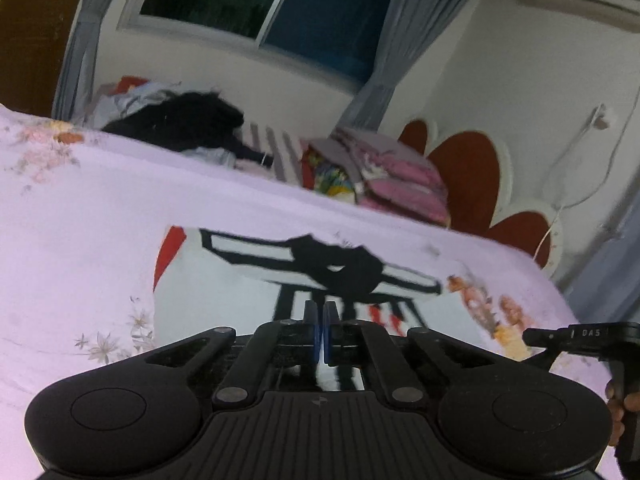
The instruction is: Fold small clothes
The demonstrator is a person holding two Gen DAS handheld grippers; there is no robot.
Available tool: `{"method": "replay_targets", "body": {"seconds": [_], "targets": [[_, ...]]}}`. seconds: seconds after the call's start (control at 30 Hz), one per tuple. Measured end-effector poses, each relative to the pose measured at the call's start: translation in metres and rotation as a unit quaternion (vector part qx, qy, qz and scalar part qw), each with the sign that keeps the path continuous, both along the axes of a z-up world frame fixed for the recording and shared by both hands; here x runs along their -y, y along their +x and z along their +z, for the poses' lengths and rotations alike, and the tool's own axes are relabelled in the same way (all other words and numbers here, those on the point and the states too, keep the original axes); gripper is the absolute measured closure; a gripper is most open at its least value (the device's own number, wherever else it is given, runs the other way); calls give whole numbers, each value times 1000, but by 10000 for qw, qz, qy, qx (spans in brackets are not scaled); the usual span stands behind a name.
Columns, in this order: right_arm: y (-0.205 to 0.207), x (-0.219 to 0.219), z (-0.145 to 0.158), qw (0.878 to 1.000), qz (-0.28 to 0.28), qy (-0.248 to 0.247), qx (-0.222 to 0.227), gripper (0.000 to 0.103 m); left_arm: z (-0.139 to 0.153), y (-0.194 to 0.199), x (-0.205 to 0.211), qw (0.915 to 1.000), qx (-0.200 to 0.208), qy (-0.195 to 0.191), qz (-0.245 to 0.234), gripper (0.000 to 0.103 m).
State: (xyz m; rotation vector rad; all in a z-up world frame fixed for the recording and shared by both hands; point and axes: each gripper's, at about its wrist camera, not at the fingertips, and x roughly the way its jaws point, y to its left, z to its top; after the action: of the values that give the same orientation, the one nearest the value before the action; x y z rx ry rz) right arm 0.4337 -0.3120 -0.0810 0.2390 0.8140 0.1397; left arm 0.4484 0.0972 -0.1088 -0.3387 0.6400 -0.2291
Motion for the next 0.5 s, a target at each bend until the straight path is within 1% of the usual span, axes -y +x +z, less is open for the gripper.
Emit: {"method": "replay_targets", "body": {"seconds": [0.03,0.1,0.13,0.17,0.23,0.3,0.33,0.37,0.4,0.43,0.5], "targets": [[3,-2,-4,9998,12,-178,10,99,-4,5,1,9999,-67,119,-43,102],[8,-3,-12,9996,146,-222,-128,96,-12,8,1,9996,-191,195,-108,102],[9,-3,-15,9994,134,-288,-142,91,-15,9,0,9994,-248,222,-95,101],[13,-2,-19,9990,164,-363,-207,80,-20,10,-2,9991,-356,199,-105,101],[17,1,-28,9986,205,-272,-408,74,-27,9,-3,9983,-536,105,-224,101],[14,3,-33,9982,303,-195,-472,71,-32,3,-1,9967,-647,172,-466,101],[12,3,-36,9978,361,-251,-498,66,-34,-2,0,9958,-685,201,-578,101],[9,1,-40,9971,426,-317,-546,55,-38,-6,3,9944,-765,238,-690,101],[5,0,-45,9964,474,-376,-586,50,-41,-10,5,9933,-829,259,-757,101],[2,-2,-49,9958,526,-420,-616,48,-46,-12,6,9926,-877,271,-794,101],[-1,-4,-59,9942,593,-511,-731,48,-56,-14,8,9907,-1019,298,-846,101]]}}
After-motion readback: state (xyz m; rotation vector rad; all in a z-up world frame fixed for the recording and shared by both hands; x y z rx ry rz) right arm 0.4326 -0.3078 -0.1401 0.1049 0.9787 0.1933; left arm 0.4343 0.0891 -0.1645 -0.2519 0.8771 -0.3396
